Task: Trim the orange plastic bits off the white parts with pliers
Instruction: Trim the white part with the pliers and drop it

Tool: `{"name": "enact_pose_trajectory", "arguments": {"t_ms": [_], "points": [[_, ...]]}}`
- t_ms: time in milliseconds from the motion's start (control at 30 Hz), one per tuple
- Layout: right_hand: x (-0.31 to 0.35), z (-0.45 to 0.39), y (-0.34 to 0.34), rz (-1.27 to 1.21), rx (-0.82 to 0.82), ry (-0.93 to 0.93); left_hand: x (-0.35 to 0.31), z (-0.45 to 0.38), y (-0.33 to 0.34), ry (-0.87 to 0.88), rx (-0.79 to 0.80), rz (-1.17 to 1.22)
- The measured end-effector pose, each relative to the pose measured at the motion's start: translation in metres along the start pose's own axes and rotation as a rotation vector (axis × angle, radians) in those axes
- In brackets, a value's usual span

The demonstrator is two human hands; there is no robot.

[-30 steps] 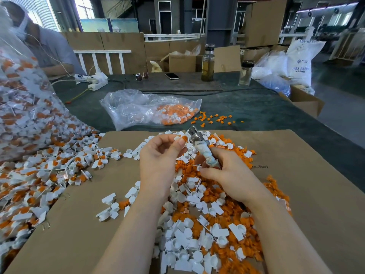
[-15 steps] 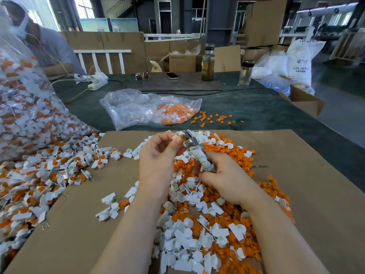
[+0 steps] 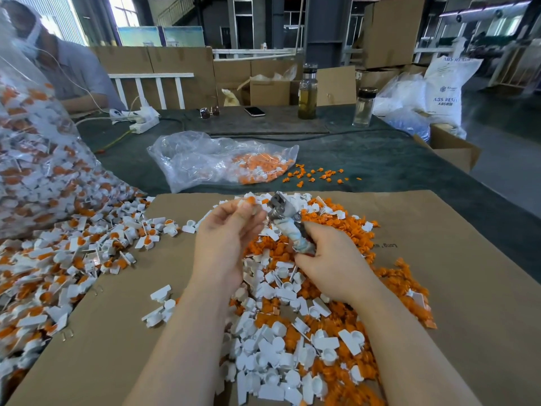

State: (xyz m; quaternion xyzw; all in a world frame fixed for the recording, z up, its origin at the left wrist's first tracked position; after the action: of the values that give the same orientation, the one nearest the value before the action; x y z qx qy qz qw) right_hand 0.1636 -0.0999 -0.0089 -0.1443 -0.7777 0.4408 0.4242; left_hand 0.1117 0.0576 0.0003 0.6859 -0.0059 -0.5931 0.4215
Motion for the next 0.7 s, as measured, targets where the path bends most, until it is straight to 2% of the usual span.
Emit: {"name": "enact_pose_trajectory", "arguments": {"t_ms": [100,167,267,467,700], "points": [[-0.004,-0.001,-0.002,0.080,-0.054,0.039,-0.010,-0.009,-0.021,-0.162,-0.256,0.246],[-0.007,-0.001,-0.003,0.127,-0.089,0.066,-0.018,-0.015,-0.037,-0.190,-0.393,0.401],[-0.010,-0.002,-0.003,0.174,-0.120,0.092,-0.026,-0.022,-0.055,-0.183,-0.505,0.602],[-0.020,-0.004,-0.005,0.252,-0.124,0.195,-0.034,-0.029,-0.077,-0.088,-0.589,0.904],[-0.027,-0.005,-0.005,0.317,-0.041,0.227,-0.039,-0.030,-0.093,0.090,-0.608,1.087]]}}
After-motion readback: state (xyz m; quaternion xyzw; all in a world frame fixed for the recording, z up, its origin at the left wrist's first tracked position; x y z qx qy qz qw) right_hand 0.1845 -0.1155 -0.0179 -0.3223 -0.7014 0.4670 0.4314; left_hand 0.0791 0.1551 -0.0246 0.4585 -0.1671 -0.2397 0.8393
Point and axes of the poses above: each hand's wrist, its own z-axis away from the middle knuckle, its own y-axis out of the palm, x = y × z, the point moved 2 cm from there along -z, towards the middle knuckle, and after that the axes turned 7 degrees about z, right-handed, at the moved point
